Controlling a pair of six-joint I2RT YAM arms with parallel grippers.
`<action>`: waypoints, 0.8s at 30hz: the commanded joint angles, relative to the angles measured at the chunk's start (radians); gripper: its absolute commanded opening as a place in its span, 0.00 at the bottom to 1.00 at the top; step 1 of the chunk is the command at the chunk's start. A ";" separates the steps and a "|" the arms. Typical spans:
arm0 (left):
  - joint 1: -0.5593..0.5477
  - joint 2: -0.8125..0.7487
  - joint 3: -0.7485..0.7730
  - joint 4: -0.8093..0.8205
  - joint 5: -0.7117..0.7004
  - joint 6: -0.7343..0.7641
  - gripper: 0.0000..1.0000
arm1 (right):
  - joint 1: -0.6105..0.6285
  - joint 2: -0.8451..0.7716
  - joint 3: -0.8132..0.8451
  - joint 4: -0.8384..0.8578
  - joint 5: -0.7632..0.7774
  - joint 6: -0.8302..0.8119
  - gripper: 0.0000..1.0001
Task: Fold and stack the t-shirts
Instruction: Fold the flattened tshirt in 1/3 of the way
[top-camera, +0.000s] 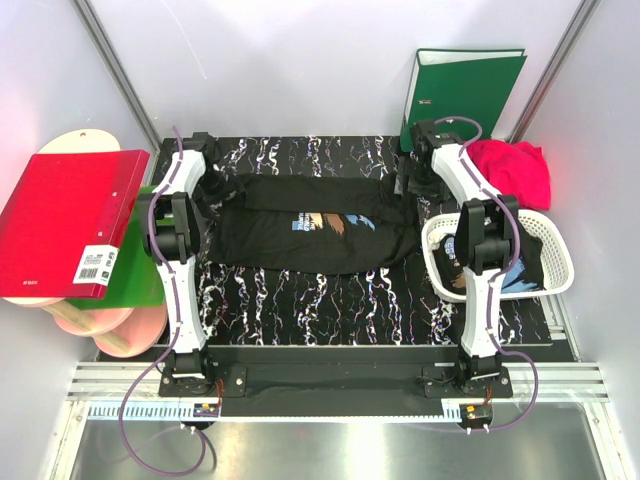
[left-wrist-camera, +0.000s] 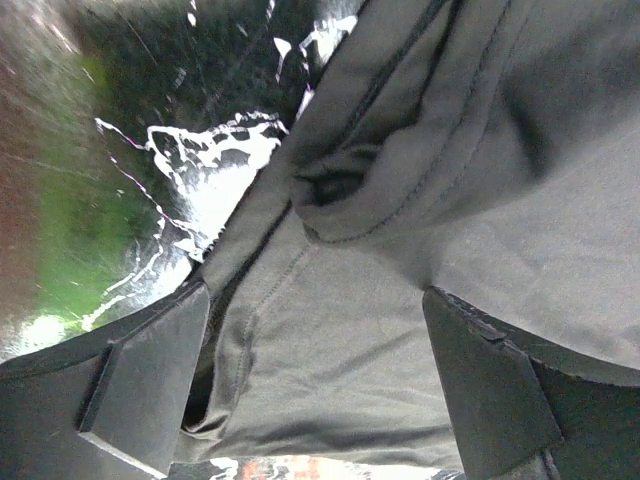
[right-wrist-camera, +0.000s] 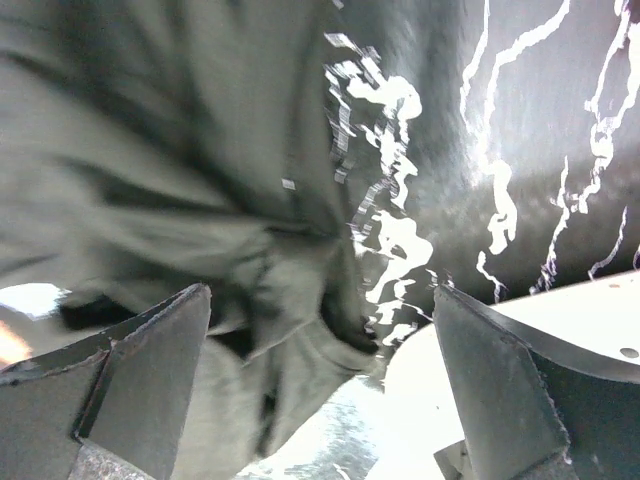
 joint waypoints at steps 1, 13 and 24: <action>-0.022 -0.096 -0.013 0.009 0.039 0.016 0.94 | 0.000 -0.109 -0.006 0.161 -0.109 0.014 1.00; -0.039 -0.092 -0.018 0.021 0.069 0.011 0.94 | 0.029 0.209 0.387 0.173 -0.318 0.062 0.80; -0.039 -0.074 -0.008 0.021 0.069 0.011 0.94 | 0.045 0.368 0.580 0.013 -0.299 0.086 0.33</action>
